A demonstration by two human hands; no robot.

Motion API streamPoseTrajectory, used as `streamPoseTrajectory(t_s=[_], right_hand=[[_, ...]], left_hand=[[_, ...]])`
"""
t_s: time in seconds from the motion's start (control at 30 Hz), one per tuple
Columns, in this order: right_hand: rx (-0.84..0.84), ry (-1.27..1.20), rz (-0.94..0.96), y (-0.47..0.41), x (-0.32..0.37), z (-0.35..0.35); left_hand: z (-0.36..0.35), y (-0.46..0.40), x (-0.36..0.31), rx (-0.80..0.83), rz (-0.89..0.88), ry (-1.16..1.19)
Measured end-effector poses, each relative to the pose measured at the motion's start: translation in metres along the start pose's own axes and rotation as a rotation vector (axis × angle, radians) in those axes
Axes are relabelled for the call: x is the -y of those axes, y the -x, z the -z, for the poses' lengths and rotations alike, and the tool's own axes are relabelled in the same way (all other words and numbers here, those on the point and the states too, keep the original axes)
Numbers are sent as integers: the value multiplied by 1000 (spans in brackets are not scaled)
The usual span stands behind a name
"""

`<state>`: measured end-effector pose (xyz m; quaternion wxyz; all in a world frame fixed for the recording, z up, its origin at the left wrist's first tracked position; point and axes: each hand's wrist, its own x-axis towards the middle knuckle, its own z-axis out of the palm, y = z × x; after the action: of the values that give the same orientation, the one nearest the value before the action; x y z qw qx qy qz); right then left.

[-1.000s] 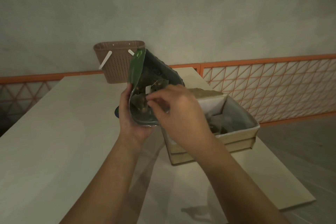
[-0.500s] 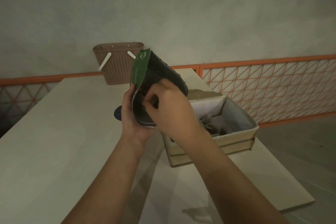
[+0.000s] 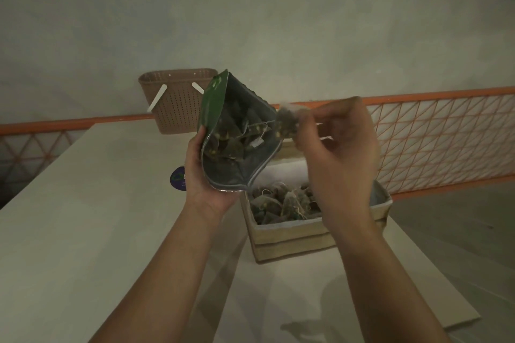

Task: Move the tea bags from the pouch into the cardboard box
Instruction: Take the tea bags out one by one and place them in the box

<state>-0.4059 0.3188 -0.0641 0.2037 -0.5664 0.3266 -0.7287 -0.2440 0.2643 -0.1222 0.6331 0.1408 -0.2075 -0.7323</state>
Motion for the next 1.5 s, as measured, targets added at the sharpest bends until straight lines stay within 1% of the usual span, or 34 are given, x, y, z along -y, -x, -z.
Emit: streamPoseTrajectory(t_s=[0.13,0.27,0.37,0.43,0.47,0.53,0.6,0.67,0.7,0.77,0.87,0.93,1.0,1.03,1.1,1.2,1.37,1.5], right_hand=[[-180,-84,57,-5,1,13],[-356,-83,38,-12,-2,26],[-421,-62,18,-16,-11,33],[-417,-10,1,-17,-20,39],[-385,39,-12,-16,-26,42],[-237,192,-89,-14,-40,46],[-1,471,-222,-12,-56,50],[276,755,-355,-8,-66,50],[399,835,-388,-6,-69,48],[555,873,-419,0,-72,43],[636,865,-409,5,-77,34],[583,818,-327,7,-78,28],[465,633,-263,9,-71,20],[434,524,-252,10,-65,16],[453,396,-273,13,-52,6],[503,431,-313,15,-48,-2],[314,289,-217,1,-34,-3],[130,0,-244,-15,-18,2]], left_hand=[[2,-1,-4,-3,-11,46],[4,-2,-4,-45,-32,30],[8,-2,-7,-63,-39,27],[10,-2,-9,-68,-42,40],[10,-1,-9,-68,-45,45],[10,0,-9,-69,-56,47],[9,1,-8,-69,-64,38],[9,3,-7,-62,-67,38],[10,3,-6,-62,-67,35],[13,4,-6,-65,-62,26],[14,5,-5,-75,-62,45],[14,7,-4,-73,-60,59],[14,7,-4,-80,-55,67],[15,7,-4,-87,-51,65],[15,8,-5,-84,-49,58],[15,7,-4,-58,-53,77],[20,7,-6,-37,-38,70],[24,6,-6,-30,-42,76]])
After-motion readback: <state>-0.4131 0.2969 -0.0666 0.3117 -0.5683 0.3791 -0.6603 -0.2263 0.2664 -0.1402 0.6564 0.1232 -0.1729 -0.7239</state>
